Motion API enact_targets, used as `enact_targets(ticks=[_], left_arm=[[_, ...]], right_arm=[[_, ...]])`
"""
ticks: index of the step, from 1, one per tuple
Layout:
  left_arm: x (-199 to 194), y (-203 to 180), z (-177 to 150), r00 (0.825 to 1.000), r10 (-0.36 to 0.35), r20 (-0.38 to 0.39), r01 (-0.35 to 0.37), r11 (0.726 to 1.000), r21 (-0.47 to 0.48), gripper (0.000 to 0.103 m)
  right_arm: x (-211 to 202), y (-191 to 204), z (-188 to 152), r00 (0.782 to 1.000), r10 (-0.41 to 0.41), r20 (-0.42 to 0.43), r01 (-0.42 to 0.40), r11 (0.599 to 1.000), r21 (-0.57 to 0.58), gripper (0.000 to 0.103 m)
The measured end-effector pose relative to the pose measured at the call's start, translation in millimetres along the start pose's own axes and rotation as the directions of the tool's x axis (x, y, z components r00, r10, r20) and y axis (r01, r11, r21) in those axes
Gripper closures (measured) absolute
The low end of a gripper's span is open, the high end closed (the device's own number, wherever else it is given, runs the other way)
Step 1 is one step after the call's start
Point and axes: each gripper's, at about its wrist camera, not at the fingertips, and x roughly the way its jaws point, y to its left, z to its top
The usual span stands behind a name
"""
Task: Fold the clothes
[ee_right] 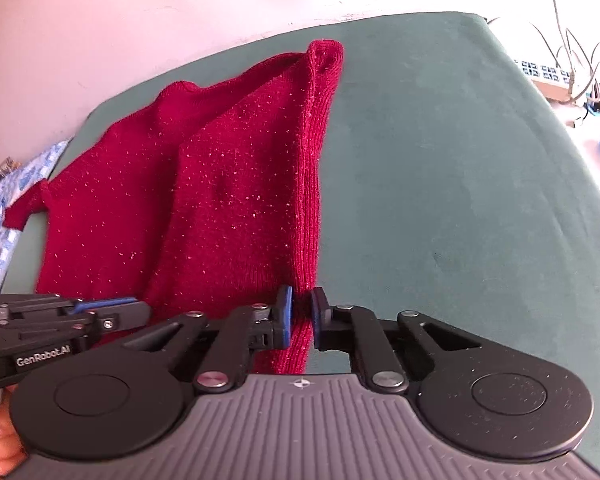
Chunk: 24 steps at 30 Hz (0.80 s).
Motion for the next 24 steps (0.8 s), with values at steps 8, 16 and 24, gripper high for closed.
enact_targets(ticks=[8, 16, 24], left_arm=[[18, 4, 30, 1.0, 0.023, 0.012, -0.022, 0.998, -0.051, 0.061], [30, 11, 38, 1.0, 0.028, 0.014, -0.028, 0.999, -0.036, 0.085], [33, 23, 60, 0.999, 0.032, 0.03, -0.031, 0.999, -0.028, 0.096]], right_arm=[[13, 9, 31, 0.997, -0.025, 0.071, 0.025, 1.0, -0.007, 0.062], [30, -23, 34, 0.997, 0.074, 0.035, -0.078, 0.988, 0.132, 0.09], [19, -18, 60, 0.996, 0.04, 0.086, -0.046, 0.997, 0.069, 0.075]])
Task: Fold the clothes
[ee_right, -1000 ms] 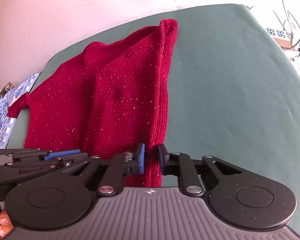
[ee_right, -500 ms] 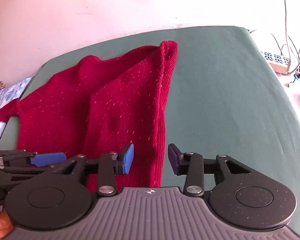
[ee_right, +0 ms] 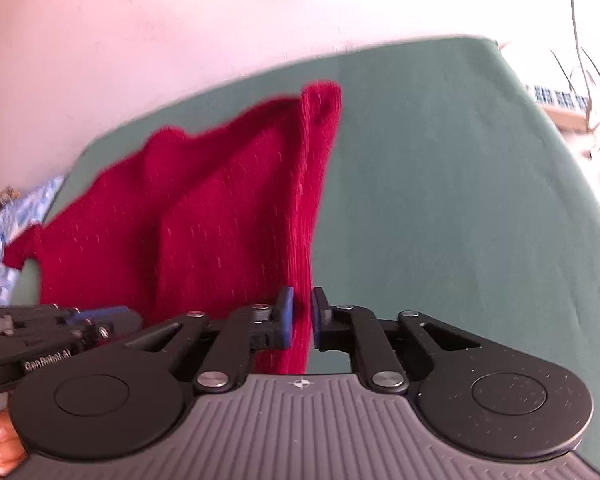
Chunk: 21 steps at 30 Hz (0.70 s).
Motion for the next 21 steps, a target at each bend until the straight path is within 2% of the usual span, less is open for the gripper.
enact_targets(ticks=[1, 5, 6, 7, 10, 15, 17, 18, 19, 21], left_arm=[[4, 0, 7, 1.0, -0.004, 0.004, 0.004, 1.0, -0.005, 0.097], [22, 0, 31, 1.0, -0.003, 0.011, 0.004, 1.0, -0.03, 0.096], [29, 0, 34, 1.0, 0.004, 0.005, -0.004, 0.999, -0.038, 0.096], [36, 2, 36, 1.0, 0.003, -0.01, -0.004, 0.999, -0.05, 0.094], [41, 3, 36, 1.0, 0.018, 0.005, -0.017, 0.999, -0.035, 0.092], [40, 1, 34, 1.0, 0.025, 0.015, -0.025, 1.0, 0.008, 0.092], [37, 0, 38, 0.999, 0.023, 0.028, -0.024, 1.0, 0.02, 0.092], [35, -2, 40, 0.999, 0.026, 0.042, -0.027, 0.999, 0.029, 0.092], [34, -1, 43, 0.998, 0.03, 0.05, -0.031, 0.999, 0.031, 0.092], [39, 2, 50, 0.999, 0.028, 0.045, -0.029, 0.999, 0.016, 0.092]], right_arm=[[6, 0, 7, 1.0, 0.002, 0.006, -0.002, 1.0, 0.007, 0.068], [35, 1, 31, 1.0, 0.004, -0.002, -0.003, 0.999, 0.041, 0.066], [42, -1, 35, 1.0, 0.0, -0.008, 0.001, 0.998, 0.06, 0.076], [47, -4, 36, 1.0, 0.02, -0.023, -0.018, 0.997, 0.08, 0.091], [47, -13, 33, 1.0, 0.018, -0.02, -0.016, 0.995, 0.097, 0.099], [44, -12, 27, 1.0, 0.0, -0.003, 0.0, 0.999, 0.054, 0.098], [39, -6, 35, 0.998, -0.014, 0.067, 0.012, 0.999, 0.031, 0.096], [36, -2, 40, 0.994, -0.022, 0.107, 0.02, 1.0, 0.019, 0.093], [34, 1, 46, 0.989, -0.027, 0.144, 0.026, 1.0, 0.006, 0.085], [43, 6, 58, 0.988, -0.007, 0.153, 0.009, 1.0, -0.013, 0.08]])
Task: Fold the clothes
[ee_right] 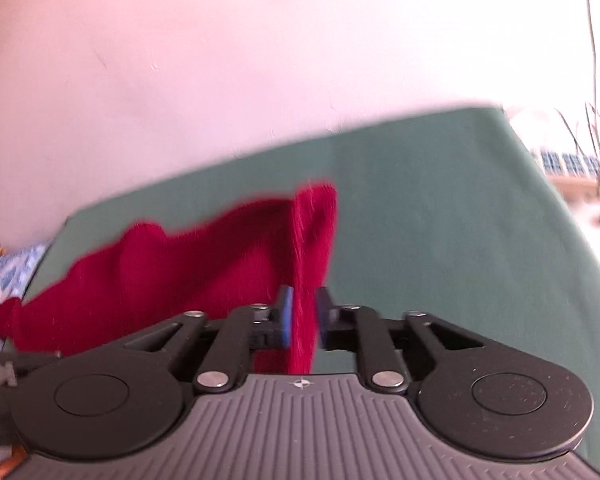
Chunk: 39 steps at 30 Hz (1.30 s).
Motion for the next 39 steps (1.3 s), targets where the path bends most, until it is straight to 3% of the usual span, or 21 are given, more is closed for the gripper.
enact_targets(ticks=[6, 8, 10, 13, 17, 20, 25, 27, 31, 34, 37, 39], left_arm=[[15, 2, 8, 1.0, -0.016, -0.018, 0.015, 0.999, -0.036, 0.095], [16, 3, 8, 1.0, -0.02, -0.015, 0.02, 0.999, -0.04, 0.096], [16, 3, 7, 1.0, -0.02, -0.013, 0.02, 0.999, -0.037, 0.095], [12, 2, 6, 1.0, -0.023, -0.008, 0.023, 0.999, -0.041, 0.096], [15, -3, 6, 1.0, -0.011, -0.003, 0.011, 1.0, -0.013, 0.096], [15, -4, 6, 1.0, -0.006, -0.004, 0.006, 1.0, -0.003, 0.096], [-1, 1, 9, 0.999, -0.001, 0.034, 0.001, 1.0, 0.001, 0.096], [-8, 3, 11, 0.998, 0.001, 0.057, 0.0, 1.0, -0.009, 0.096], [-15, -3, 16, 0.996, -0.03, 0.082, 0.029, 1.0, 0.007, 0.096], [-3, -17, 17, 0.997, -0.046, 0.057, 0.044, 0.998, 0.037, 0.094], [13, -22, 12, 0.999, -0.035, 0.023, 0.034, 0.997, 0.065, 0.094], [16, -25, 8, 0.999, -0.028, 0.033, 0.026, 0.996, 0.08, 0.093]], right_arm=[[41, 22, 5, 0.998, -0.065, -0.011, 0.062, 0.988, -0.142, 0.08], [49, 20, 2, 0.998, -0.064, -0.019, 0.061, 0.988, -0.145, 0.095], [41, 12, 1, 0.999, -0.045, -0.006, 0.044, 0.993, -0.107, 0.099], [26, 2, 6, 0.998, -0.048, 0.044, 0.049, 0.998, -0.045, 0.099], [43, -9, 0, 0.988, -0.155, -0.029, 0.153, 0.986, -0.059, 0.099], [45, -15, -3, 0.991, -0.133, -0.023, 0.132, 0.99, -0.039, 0.099], [28, -17, 8, 0.993, -0.104, 0.059, 0.106, 0.994, -0.023, 0.079], [28, -11, 11, 0.984, -0.152, 0.095, 0.158, 0.985, -0.067, 0.079], [34, 0, 13, 0.994, -0.034, 0.099, 0.044, 0.995, -0.093, 0.088], [54, 5, 15, 0.999, -0.02, 0.041, 0.024, 0.995, -0.1, 0.091], [70, -8, 19, 0.994, -0.105, 0.025, 0.107, 0.992, -0.066, 0.099], [74, -22, 21, 0.993, -0.117, 0.016, 0.117, 0.993, -0.027, 0.09]])
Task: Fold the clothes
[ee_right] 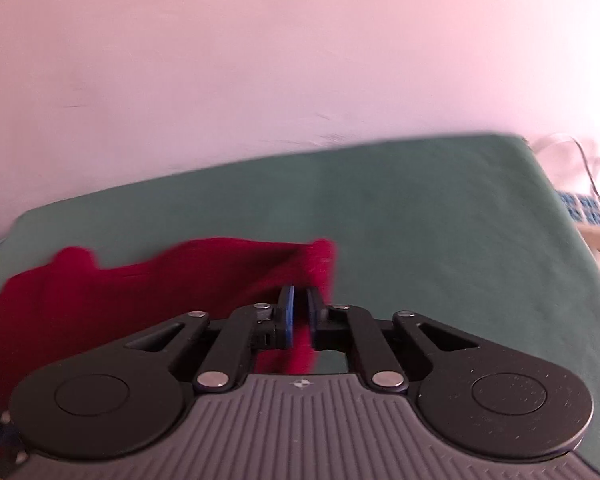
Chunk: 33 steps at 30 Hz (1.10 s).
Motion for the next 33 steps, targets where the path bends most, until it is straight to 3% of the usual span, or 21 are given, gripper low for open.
enact_targets(ticks=[4, 6, 10, 14, 17, 19, 22, 24, 26, 28, 30, 33], left_arm=[[2, 0, 1, 1.0, -0.002, 0.002, 0.002, 1.0, 0.015, 0.093], [-5, 4, 3, 1.0, -0.021, 0.014, 0.021, 1.0, 0.011, 0.093], [-17, 0, 5, 0.998, -0.027, 0.051, 0.025, 0.999, 0.032, 0.093], [2, -11, -3, 1.0, -0.005, 0.008, 0.004, 0.997, 0.074, 0.092], [4, -15, -3, 1.0, 0.008, 0.012, -0.009, 0.995, 0.097, 0.092], [-3, -14, 0, 1.0, -0.013, 0.006, 0.013, 0.996, 0.086, 0.092], [-21, -12, -2, 0.998, -0.054, 0.021, 0.052, 0.995, 0.087, 0.092], [-12, -16, -7, 0.999, -0.044, -0.006, 0.044, 0.993, 0.106, 0.092], [-1, -20, -11, 0.999, -0.03, -0.037, 0.035, 0.991, 0.126, 0.092], [-4, -25, -12, 0.999, -0.027, -0.035, 0.032, 0.989, 0.142, 0.092], [-10, -29, -12, 0.999, -0.026, -0.029, 0.03, 0.987, 0.157, 0.092], [-30, -32, -23, 0.998, -0.06, -0.018, 0.062, 0.985, 0.159, 0.086]], right_arm=[[-2, 3, 2, 1.0, -0.014, -0.009, 0.013, 0.997, -0.072, 0.09], [-13, 3, 4, 1.0, -0.005, 0.022, 0.006, 0.999, -0.044, 0.091], [-30, 7, 6, 0.991, 0.1, 0.087, -0.1, 0.995, 0.001, 0.091], [-10, 11, 1, 0.995, 0.097, -0.005, -0.097, 0.995, -0.025, 0.094], [-8, 6, -3, 0.998, 0.061, 0.01, -0.06, 0.997, -0.039, 0.098], [-19, 7, -2, 0.998, 0.061, 0.005, -0.061, 0.998, -0.018, 0.093], [-45, 7, -7, 0.988, 0.151, -0.007, -0.151, 0.988, -0.013, 0.093], [-57, 9, -20, 0.982, 0.183, -0.037, -0.184, 0.982, -0.037, 0.093], [-50, 12, -31, 0.985, 0.144, -0.091, -0.152, 0.985, -0.081, 0.095], [-54, 11, -34, 0.99, 0.122, -0.077, -0.128, 0.988, -0.091, 0.096], [-70, 9, -33, 0.988, 0.141, -0.06, -0.145, 0.988, -0.058, 0.09], [-98, 14, -47, 0.978, 0.191, -0.082, -0.195, 0.979, -0.052, 0.09]])
